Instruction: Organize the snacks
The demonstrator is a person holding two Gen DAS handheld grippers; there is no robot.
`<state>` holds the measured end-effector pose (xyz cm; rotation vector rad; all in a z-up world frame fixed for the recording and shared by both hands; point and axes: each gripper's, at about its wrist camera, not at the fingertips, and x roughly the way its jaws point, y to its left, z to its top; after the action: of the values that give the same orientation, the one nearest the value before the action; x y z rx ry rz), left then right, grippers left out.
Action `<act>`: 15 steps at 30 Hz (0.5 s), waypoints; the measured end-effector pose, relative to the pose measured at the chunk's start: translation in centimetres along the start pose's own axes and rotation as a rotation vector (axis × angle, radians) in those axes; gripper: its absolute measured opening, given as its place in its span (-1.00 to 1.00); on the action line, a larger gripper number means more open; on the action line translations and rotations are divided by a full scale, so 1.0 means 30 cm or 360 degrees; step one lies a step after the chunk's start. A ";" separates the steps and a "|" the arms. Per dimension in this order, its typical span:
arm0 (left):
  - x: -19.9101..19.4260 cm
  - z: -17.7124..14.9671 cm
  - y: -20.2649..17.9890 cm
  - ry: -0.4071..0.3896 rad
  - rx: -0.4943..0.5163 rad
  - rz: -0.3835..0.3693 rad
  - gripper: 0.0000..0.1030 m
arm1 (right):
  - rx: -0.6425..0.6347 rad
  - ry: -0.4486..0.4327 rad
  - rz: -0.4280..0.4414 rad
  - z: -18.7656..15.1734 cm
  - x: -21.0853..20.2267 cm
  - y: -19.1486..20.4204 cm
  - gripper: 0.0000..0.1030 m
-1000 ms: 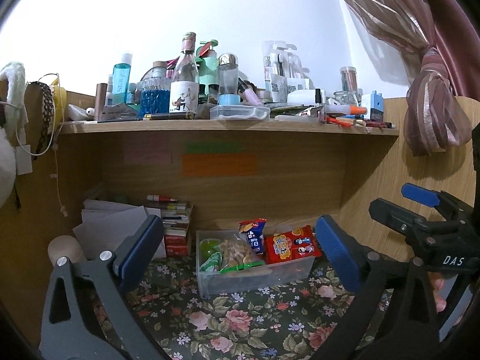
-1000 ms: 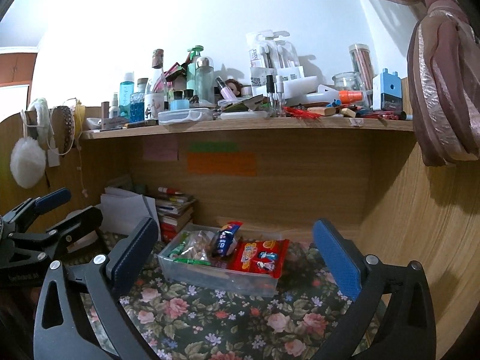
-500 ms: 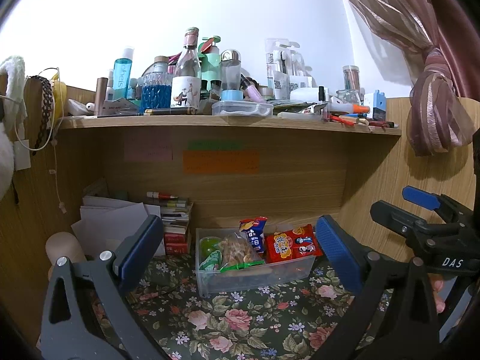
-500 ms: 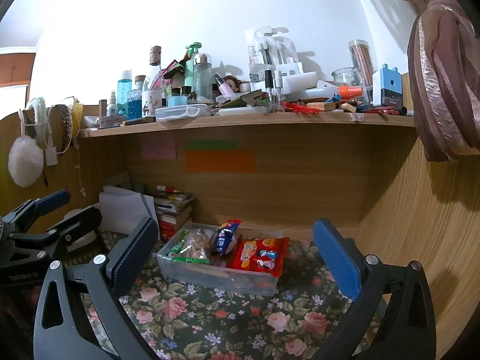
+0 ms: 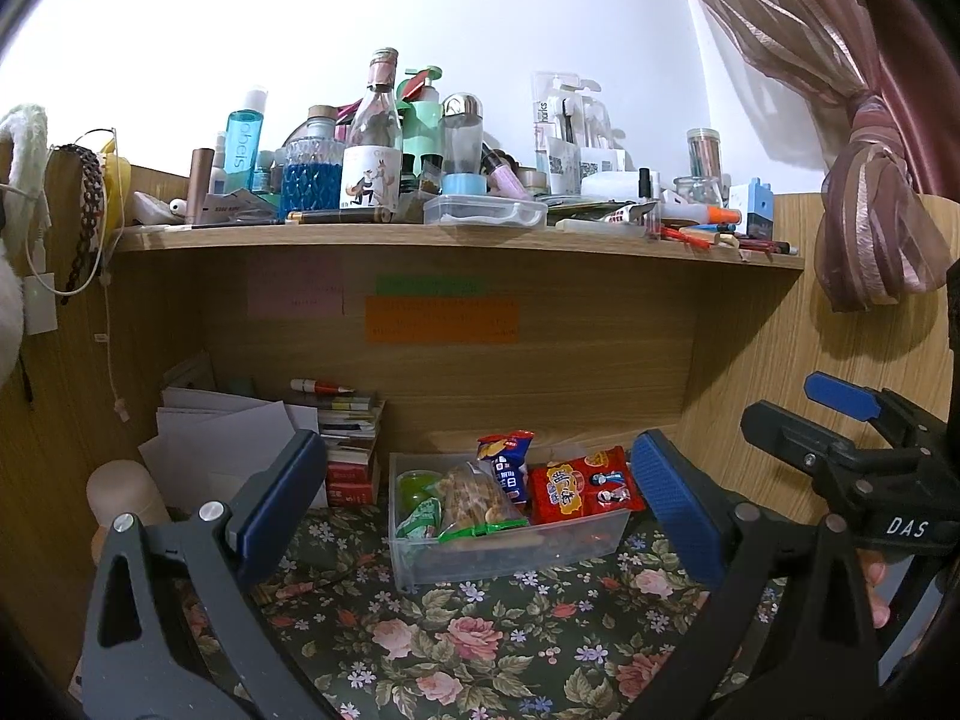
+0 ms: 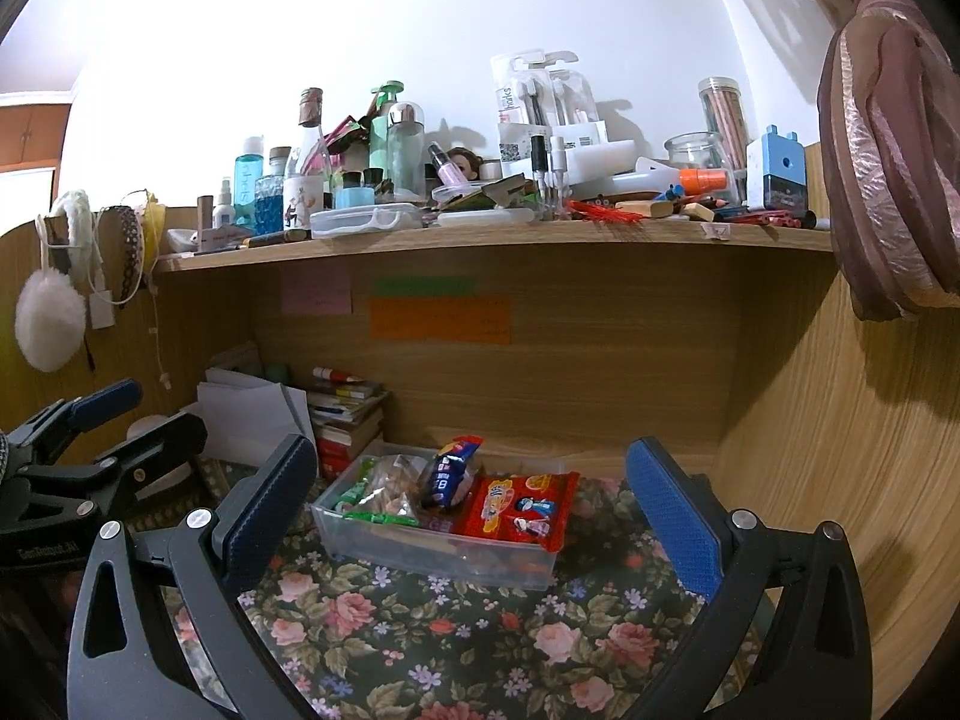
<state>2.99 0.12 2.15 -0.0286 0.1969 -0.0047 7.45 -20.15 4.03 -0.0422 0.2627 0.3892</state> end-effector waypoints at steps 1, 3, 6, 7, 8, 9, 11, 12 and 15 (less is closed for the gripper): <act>0.000 -0.001 0.000 0.0000 -0.0001 -0.0002 1.00 | -0.0001 -0.0001 0.0001 0.000 0.000 -0.001 1.00; 0.004 -0.002 0.001 0.0005 -0.0001 -0.0007 1.00 | -0.0003 -0.0001 -0.0001 0.000 0.002 0.000 1.00; 0.008 -0.003 0.000 0.0008 0.0000 -0.0007 1.00 | -0.0004 -0.0001 0.0000 0.000 0.002 0.000 1.00; 0.008 -0.002 0.001 0.0007 0.0000 -0.0008 1.00 | -0.0005 -0.0002 -0.0001 -0.001 0.002 0.000 1.00; 0.008 -0.002 0.000 0.0007 0.0000 -0.0006 1.00 | -0.0003 -0.0003 0.0001 0.000 0.001 0.000 1.00; 0.008 -0.003 0.000 0.0006 0.0001 -0.0005 1.00 | -0.0003 -0.0002 0.0002 0.000 0.002 0.001 1.00; 0.008 -0.003 0.002 0.0006 -0.0001 -0.0007 1.00 | -0.0004 -0.0002 0.0000 0.000 0.001 0.002 1.00; 0.008 -0.003 0.002 0.0006 -0.0001 -0.0007 1.00 | -0.0003 -0.0002 0.0000 -0.001 0.001 0.003 1.00; 0.009 -0.003 0.002 0.0006 -0.0002 -0.0009 1.00 | -0.0005 -0.0002 0.0000 0.000 0.002 0.002 1.00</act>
<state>3.24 0.17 2.00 -0.0302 0.2006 -0.0103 7.48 -20.09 4.01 -0.0451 0.2608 0.3897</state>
